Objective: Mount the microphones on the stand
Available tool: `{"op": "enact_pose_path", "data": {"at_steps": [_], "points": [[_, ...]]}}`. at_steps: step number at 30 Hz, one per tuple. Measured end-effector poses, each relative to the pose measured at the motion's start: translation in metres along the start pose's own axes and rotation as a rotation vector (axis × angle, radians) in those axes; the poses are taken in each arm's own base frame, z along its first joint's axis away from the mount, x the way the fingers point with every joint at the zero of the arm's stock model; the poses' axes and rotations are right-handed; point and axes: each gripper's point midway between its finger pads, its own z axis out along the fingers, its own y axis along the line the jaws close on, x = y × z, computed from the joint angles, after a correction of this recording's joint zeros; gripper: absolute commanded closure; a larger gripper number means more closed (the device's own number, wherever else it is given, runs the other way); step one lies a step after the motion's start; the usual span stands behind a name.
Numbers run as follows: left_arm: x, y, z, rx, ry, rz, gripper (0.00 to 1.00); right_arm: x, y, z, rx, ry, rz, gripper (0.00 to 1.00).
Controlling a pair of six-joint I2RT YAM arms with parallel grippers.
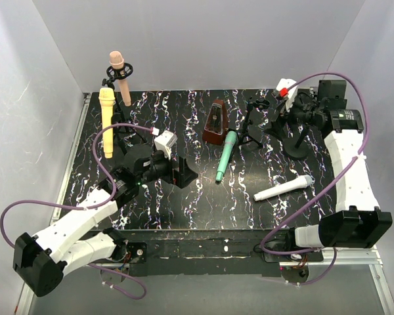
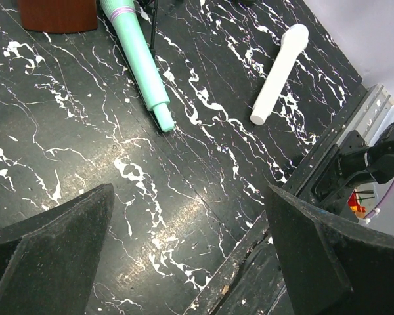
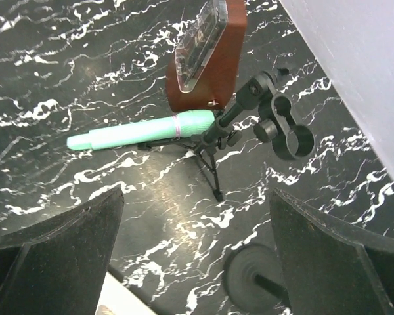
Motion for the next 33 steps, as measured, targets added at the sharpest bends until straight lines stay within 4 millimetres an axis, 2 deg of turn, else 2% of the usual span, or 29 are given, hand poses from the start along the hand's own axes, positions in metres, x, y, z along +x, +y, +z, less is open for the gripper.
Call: {"op": "enact_pose_path", "data": {"at_steps": [5, 8, 10, 12, 17, 20, 24, 28, 30, 33], "points": [[0.000, 0.000, 0.002, -0.002, 0.003, -0.014, 0.02, -0.003, 0.000, 0.019, -0.043, 0.002, -0.101, 0.04], [0.001, 0.002, 0.006, -0.004, 0.008, -0.020, 0.02, -0.006, 0.006, 0.021, -0.065, -0.016, -0.095, 0.04], [0.000, 0.003, 0.012, 0.001, 0.007, -0.014, 0.02, -0.005, 0.014, 0.019, -0.077, -0.028, -0.070, 0.03], [-0.004, 0.003, 0.024, 0.013, 0.004, 0.005, 0.02, 0.000, 0.031, 0.014, -0.098, -0.037, -0.026, 0.03], [-0.035, -0.001, 0.079, 0.096, -0.023, 0.085, 0.02, 0.028, 0.087, 0.000, -0.156, -0.056, 0.089, 0.02], [-0.055, -0.005, 0.122, 0.175, -0.056, 0.149, 0.02, 0.061, 0.116, -0.004, -0.153, -0.043, 0.171, 0.02], [-0.061, 0.001, 0.182, 0.251, -0.084, 0.232, 0.02, 0.109, 0.144, 0.000, -0.151, -0.013, 0.298, 0.02], [-0.050, 0.014, 0.225, 0.286, -0.110, 0.306, 0.02, 0.141, 0.155, 0.007, -0.142, -0.011, 0.416, 0.02], [-0.049, 0.019, 0.242, 0.295, -0.129, 0.335, 0.02, 0.145, 0.146, 0.004, -0.105, -0.024, 0.458, 0.02], [-0.061, 0.021, 0.263, 0.305, -0.190, 0.373, 0.03, 0.142, 0.130, 0.000, -0.052, -0.059, 0.464, 0.02]]}}
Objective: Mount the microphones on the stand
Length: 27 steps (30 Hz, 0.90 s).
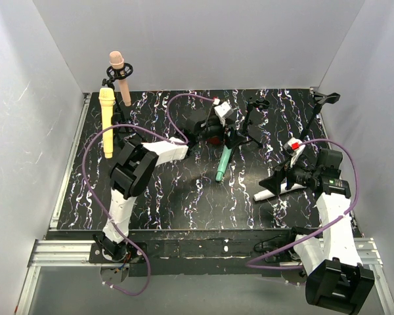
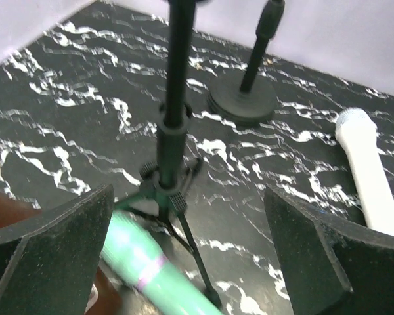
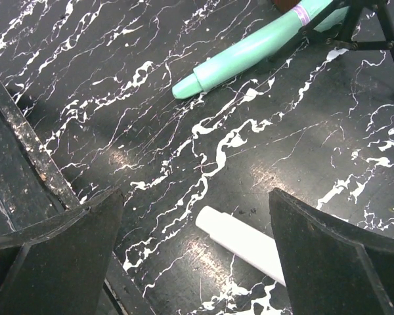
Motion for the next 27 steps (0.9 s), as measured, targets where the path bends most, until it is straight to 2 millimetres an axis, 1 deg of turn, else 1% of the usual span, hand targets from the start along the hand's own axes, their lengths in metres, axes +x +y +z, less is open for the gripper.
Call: {"op": "enact_pose_path", "data": {"at_steps": [5, 6, 8, 11, 13, 15, 17, 22, 24, 27], "points": [[-0.022, 0.012, 0.024, 0.005, -0.103, 0.053, 0.10, -0.006, 0.001, 0.000, -0.015, -0.029, -0.006, 0.02], [-0.029, 0.013, 0.028, 0.008, -0.121, 0.060, 0.12, -0.007, 0.002, 0.000, -0.020, -0.034, -0.009, 0.02], [-0.039, 0.014, 0.033, 0.012, -0.148, 0.075, 0.18, -0.009, 0.002, 0.000, -0.026, -0.040, -0.014, 0.02], [-0.059, 0.014, 0.044, 0.015, -0.197, 0.095, 0.24, -0.010, 0.003, 0.000, -0.034, -0.045, -0.015, 0.02], [-0.063, 0.015, 0.048, 0.010, -0.210, 0.102, 0.32, -0.010, 0.004, 0.000, -0.038, -0.046, -0.015, 0.02], [-0.064, 0.016, 0.051, 0.004, -0.214, 0.103, 0.43, -0.010, 0.005, 0.001, -0.041, -0.047, -0.014, 0.02], [-0.063, 0.015, 0.054, 0.003, -0.213, 0.103, 0.62, -0.010, 0.004, 0.001, -0.043, -0.047, -0.011, 0.02], [-0.058, 0.012, 0.057, 0.000, -0.201, 0.100, 0.96, -0.010, 0.005, 0.001, -0.046, -0.047, -0.009, 0.02], [-0.060, 0.010, 0.059, 0.003, -0.197, 0.108, 1.00, -0.010, 0.005, 0.001, -0.048, -0.046, -0.007, 0.02], [-0.065, 0.007, 0.062, 0.011, -0.185, 0.100, 1.00, -0.009, 0.004, 0.002, -0.050, -0.045, -0.002, 0.02]]}}
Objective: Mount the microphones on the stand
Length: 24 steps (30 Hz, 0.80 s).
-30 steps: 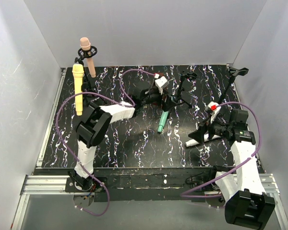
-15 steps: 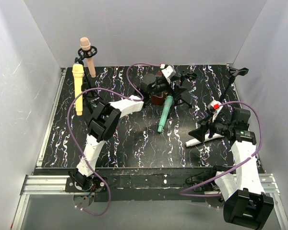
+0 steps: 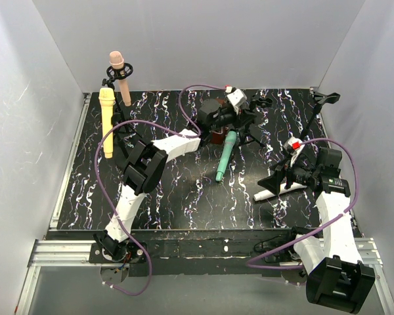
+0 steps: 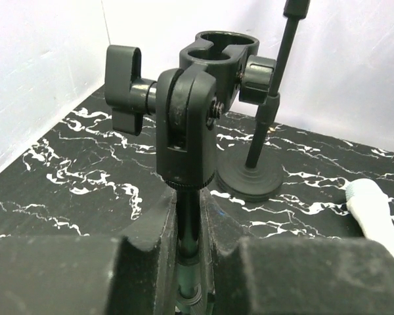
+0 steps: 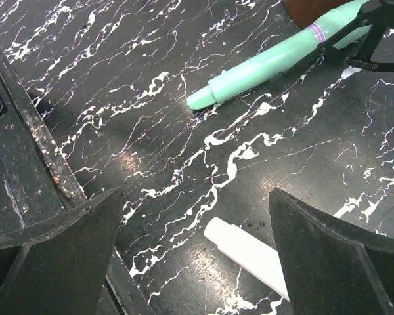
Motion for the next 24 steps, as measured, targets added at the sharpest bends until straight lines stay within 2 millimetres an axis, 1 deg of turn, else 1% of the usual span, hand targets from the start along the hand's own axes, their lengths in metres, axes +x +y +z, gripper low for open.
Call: {"op": "enact_pose_path", "data": {"at_steps": [7, 10, 13, 16, 18, 20, 24], "points": [[-0.029, -0.021, 0.014, 0.049, -0.049, -0.022, 1.00, 0.000, 0.000, 0.000, -0.001, 0.001, 0.001, 0.02], [-0.033, -0.029, 0.015, 0.062, -0.056, -0.031, 1.00, 0.001, 0.000, 0.000, -0.005, 0.001, -0.010, 0.02], [-0.034, -0.038, 0.008, 0.064, -0.038, -0.035, 1.00, 0.002, 0.005, -0.002, -0.027, 0.000, -0.019, 0.02], [-0.042, -0.048, -0.014, 0.062, -0.003, -0.035, 1.00, 0.002, 0.010, -0.003, -0.053, -0.005, -0.035, 0.02], [-0.056, -0.057, -0.032, 0.066, 0.009, -0.031, 1.00, 0.002, 0.014, -0.004, -0.068, -0.010, -0.045, 0.02], [-0.078, -0.068, -0.054, 0.067, 0.012, -0.019, 1.00, 0.001, 0.018, -0.005, -0.082, -0.017, -0.059, 0.02], [-0.130, -0.090, -0.107, 0.061, -0.020, 0.039, 1.00, 0.000, 0.022, -0.006, -0.098, -0.023, -0.072, 0.02]]}}
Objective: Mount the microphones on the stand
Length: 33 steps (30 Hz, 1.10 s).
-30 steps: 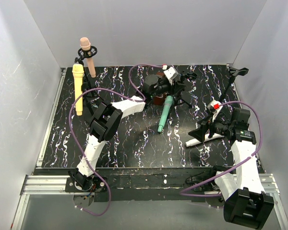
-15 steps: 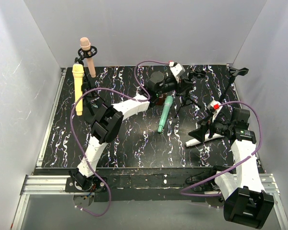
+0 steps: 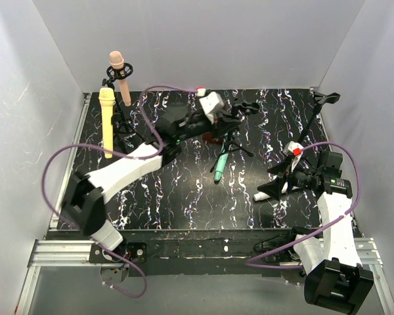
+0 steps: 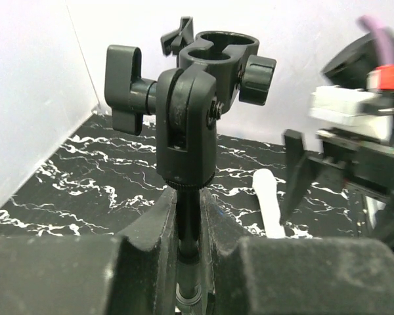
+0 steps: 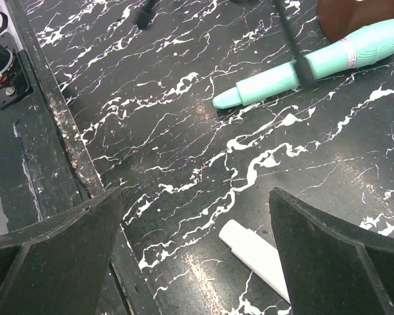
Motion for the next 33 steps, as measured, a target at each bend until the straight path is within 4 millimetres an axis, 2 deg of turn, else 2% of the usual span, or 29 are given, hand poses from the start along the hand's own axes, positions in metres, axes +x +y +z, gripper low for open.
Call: {"op": "enact_pose_path", "data": {"at_steps": [3, 6, 8, 10, 14, 18, 22, 33], "points": [[-0.029, -0.017, -0.042, -0.023, -0.025, 0.044, 1.00, 0.001, 0.001, 0.000, -0.003, 0.001, -0.001, 0.02], [-0.040, -0.029, -0.081, -0.059, -0.027, 0.065, 1.00, 0.000, 0.000, 0.000, -0.003, -0.001, -0.006, 0.02], [-0.036, -0.027, -0.107, -0.102, -0.016, 0.063, 1.00, 0.001, 0.000, 0.000, -0.002, -0.001, -0.008, 0.02], [-0.023, -0.019, -0.131, -0.158, 0.005, 0.054, 1.00, 0.000, -0.001, -0.001, -0.001, -0.003, -0.010, 0.02], [0.017, -0.001, -0.167, -0.268, 0.081, -0.004, 1.00, 0.000, -0.001, -0.001, 0.002, -0.005, -0.009, 0.02], [0.042, -0.002, -0.181, -0.298, 0.121, -0.040, 1.00, -0.001, -0.001, -0.002, 0.002, -0.010, -0.007, 0.02], [0.059, -0.005, -0.185, -0.300, 0.142, -0.065, 1.00, 0.000, -0.002, -0.001, -0.002, -0.013, 0.000, 0.02], [0.081, -0.008, -0.189, -0.303, 0.128, -0.080, 1.00, 0.001, -0.005, -0.001, -0.001, -0.011, 0.021, 0.02]]}}
